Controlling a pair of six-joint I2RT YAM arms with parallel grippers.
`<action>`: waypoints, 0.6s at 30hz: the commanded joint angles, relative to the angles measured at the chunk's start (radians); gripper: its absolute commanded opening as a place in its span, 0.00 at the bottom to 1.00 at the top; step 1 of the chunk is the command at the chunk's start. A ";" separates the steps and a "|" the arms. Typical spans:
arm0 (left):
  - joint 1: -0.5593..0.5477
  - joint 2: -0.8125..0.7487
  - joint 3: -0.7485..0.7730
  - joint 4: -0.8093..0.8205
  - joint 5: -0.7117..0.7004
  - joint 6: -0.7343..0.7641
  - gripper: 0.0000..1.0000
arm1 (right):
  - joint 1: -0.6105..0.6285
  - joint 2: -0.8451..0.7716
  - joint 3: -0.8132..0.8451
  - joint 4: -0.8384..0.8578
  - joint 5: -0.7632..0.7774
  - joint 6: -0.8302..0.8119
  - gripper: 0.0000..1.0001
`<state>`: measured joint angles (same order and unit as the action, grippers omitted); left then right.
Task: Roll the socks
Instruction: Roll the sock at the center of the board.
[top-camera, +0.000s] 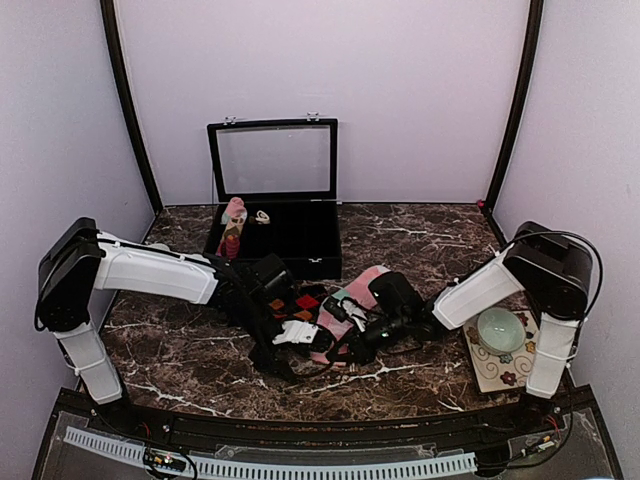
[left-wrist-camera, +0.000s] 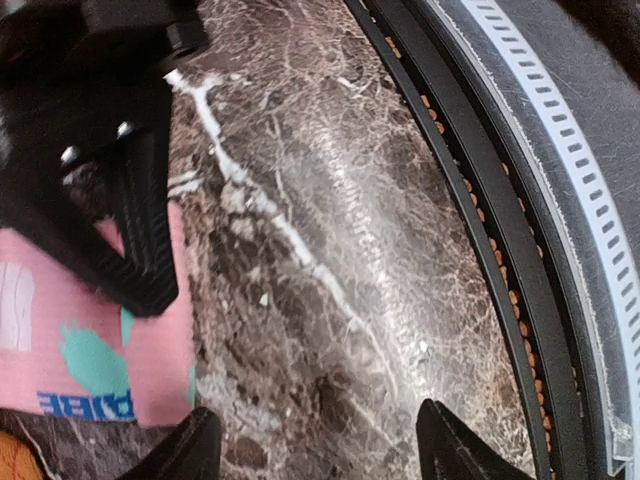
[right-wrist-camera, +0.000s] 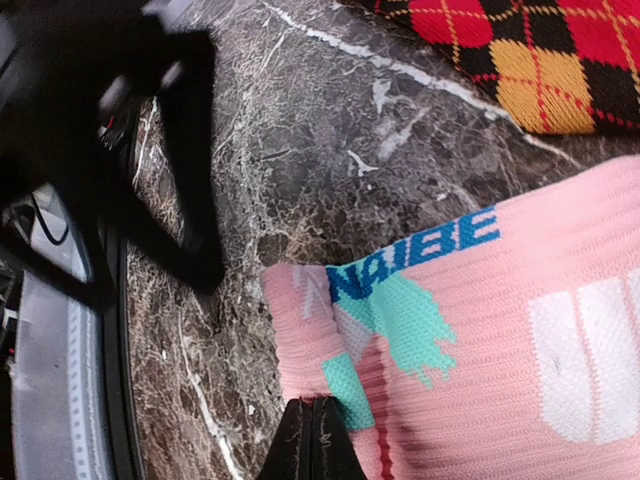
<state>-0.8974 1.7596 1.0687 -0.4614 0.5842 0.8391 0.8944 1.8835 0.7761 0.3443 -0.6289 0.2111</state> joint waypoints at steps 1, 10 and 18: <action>-0.052 -0.006 -0.017 0.139 -0.120 0.081 0.67 | -0.019 0.060 -0.039 -0.150 -0.003 0.110 0.00; -0.066 0.043 -0.003 0.205 -0.179 0.129 0.59 | -0.026 0.075 -0.034 -0.154 -0.016 0.147 0.00; -0.068 0.057 -0.034 0.228 -0.195 0.146 0.48 | -0.036 0.095 -0.031 -0.142 -0.034 0.174 0.00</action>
<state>-0.9604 1.8130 1.0618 -0.2520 0.4030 0.9657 0.8650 1.9114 0.7780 0.3634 -0.7071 0.3614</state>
